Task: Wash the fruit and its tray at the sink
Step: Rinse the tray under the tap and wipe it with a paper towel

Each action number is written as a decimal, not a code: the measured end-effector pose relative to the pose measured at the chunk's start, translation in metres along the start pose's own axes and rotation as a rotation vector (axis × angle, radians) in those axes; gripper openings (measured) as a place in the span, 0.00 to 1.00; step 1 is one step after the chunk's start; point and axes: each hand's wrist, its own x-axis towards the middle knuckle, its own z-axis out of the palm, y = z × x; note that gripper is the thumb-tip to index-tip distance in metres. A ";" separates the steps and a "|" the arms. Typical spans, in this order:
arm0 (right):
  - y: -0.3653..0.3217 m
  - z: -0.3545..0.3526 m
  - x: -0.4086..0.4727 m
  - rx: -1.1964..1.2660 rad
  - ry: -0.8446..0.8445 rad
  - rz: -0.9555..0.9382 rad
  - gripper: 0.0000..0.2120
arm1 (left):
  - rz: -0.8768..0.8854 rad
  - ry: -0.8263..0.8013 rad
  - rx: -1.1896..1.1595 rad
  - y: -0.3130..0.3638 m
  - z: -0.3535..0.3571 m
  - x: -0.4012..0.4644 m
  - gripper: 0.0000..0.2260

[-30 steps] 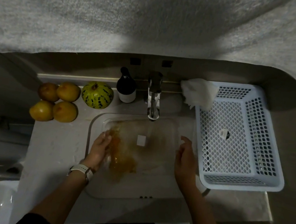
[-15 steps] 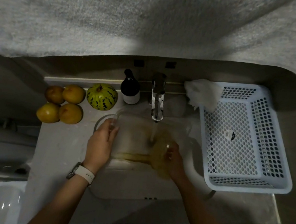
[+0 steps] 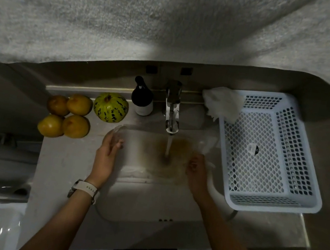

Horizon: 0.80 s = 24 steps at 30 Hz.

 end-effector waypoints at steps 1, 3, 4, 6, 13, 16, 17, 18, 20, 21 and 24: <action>-0.001 -0.002 -0.002 0.002 0.032 -0.050 0.07 | -0.021 -0.007 -0.048 -0.004 0.002 0.000 0.18; -0.003 -0.005 -0.006 -0.024 0.087 -0.135 0.10 | -0.067 -0.025 -0.141 -0.010 0.005 0.000 0.17; -0.004 -0.007 -0.008 -0.020 0.111 -0.171 0.10 | -0.086 -0.034 -0.186 -0.012 0.007 0.000 0.17; -0.007 -0.010 -0.010 -0.008 0.158 -0.235 0.09 | -0.113 -0.042 -0.258 -0.015 0.011 -0.001 0.16; -0.020 -0.012 -0.005 -0.034 0.231 -0.337 0.08 | -0.218 -0.031 -0.365 -0.008 0.020 -0.002 0.13; -0.020 -0.016 0.001 -0.042 0.194 -0.271 0.06 | -0.266 -0.063 -0.337 -0.010 0.019 -0.001 0.14; -0.020 -0.017 0.002 -0.057 0.175 -0.255 0.05 | -0.275 -0.077 -0.308 -0.011 0.018 -0.001 0.14; -0.019 -0.018 0.004 -0.077 0.157 -0.234 0.06 | -0.291 -0.089 -0.278 -0.012 0.018 0.000 0.14; -0.018 -0.018 0.009 -0.122 0.116 -0.168 0.10 | -0.326 -0.118 -0.228 -0.013 0.016 -0.002 0.13; -0.019 -0.018 0.011 -0.148 0.088 -0.124 0.13 | -0.329 -0.131 -0.204 -0.013 0.016 -0.003 0.12; -0.022 -0.017 0.013 -0.206 -0.014 -0.044 0.20 | -0.290 -0.164 -0.110 -0.012 0.013 -0.009 0.10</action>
